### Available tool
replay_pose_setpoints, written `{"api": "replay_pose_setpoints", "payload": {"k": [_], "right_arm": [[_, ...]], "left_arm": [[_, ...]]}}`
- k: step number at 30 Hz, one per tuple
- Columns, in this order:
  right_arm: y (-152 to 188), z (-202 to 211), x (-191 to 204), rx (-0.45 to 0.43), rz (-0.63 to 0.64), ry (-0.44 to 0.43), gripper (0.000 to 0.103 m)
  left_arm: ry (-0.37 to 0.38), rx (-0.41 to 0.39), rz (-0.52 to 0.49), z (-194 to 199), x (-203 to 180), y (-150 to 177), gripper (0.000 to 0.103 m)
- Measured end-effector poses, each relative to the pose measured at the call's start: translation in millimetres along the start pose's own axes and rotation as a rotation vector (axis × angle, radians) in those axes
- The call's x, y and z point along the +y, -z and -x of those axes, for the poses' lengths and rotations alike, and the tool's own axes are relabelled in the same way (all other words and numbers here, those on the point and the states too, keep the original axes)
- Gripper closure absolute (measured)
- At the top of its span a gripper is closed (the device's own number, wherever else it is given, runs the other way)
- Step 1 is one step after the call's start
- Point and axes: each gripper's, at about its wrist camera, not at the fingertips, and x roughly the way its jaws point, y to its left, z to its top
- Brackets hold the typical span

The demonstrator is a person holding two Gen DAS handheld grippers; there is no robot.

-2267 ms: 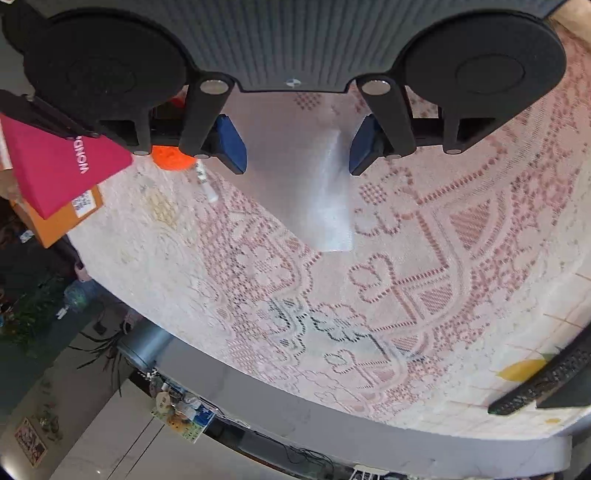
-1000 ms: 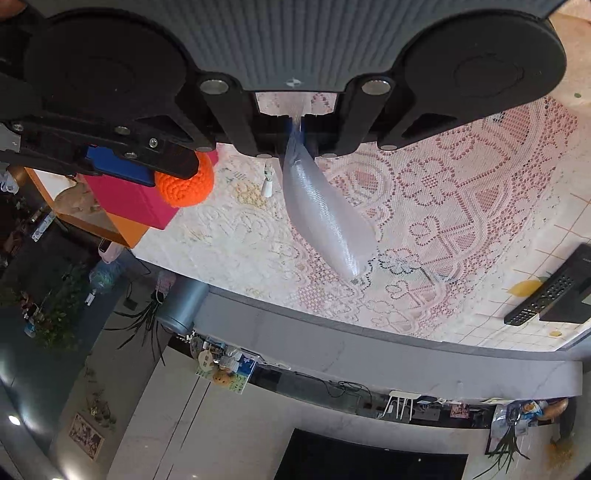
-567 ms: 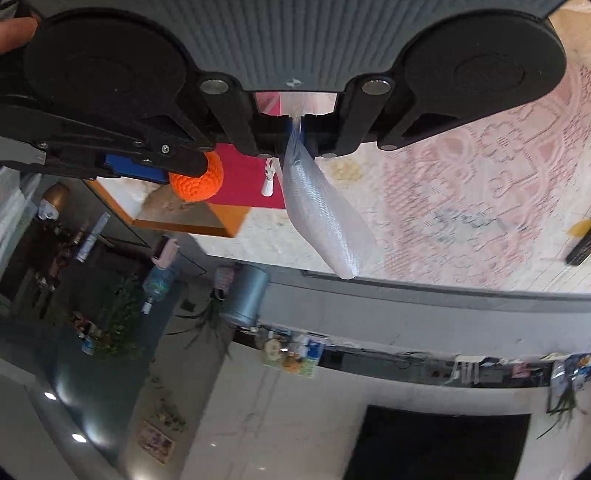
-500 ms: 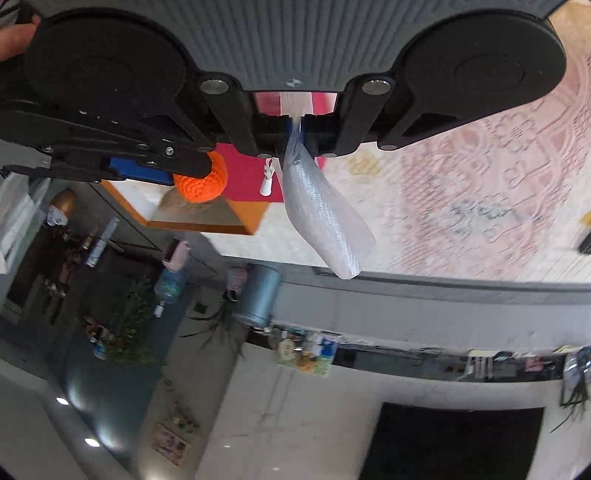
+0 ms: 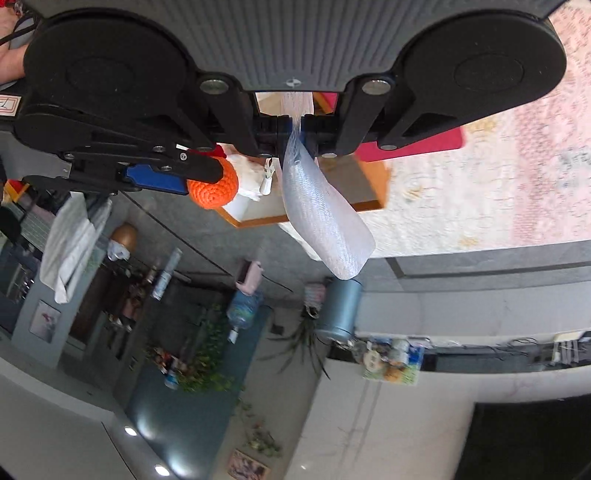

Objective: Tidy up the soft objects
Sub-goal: 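Carry the mesh bag and orange ball into the orange box and open both tools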

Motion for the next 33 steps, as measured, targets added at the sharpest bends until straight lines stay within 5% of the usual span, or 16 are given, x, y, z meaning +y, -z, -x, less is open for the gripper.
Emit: {"api": "replay_pose_setpoints", "payload": {"k": [14,25,33], "right_arm": [[13,-70,-77,0.229,-0.099,0.086,0.068],[40,-119,-112,0.410,-0.150,0.106,0.068],[39,-130,-111,0.446,-0.125,0.102,0.068]], "left_arm": [[0.088,0.222,-0.042,-102,-34,-3,0.100],[0.054,0.411,-0.027,-155,-26,8,0.099],[0.025,0.509,0.020,-170,-22,12,0.091]]}}
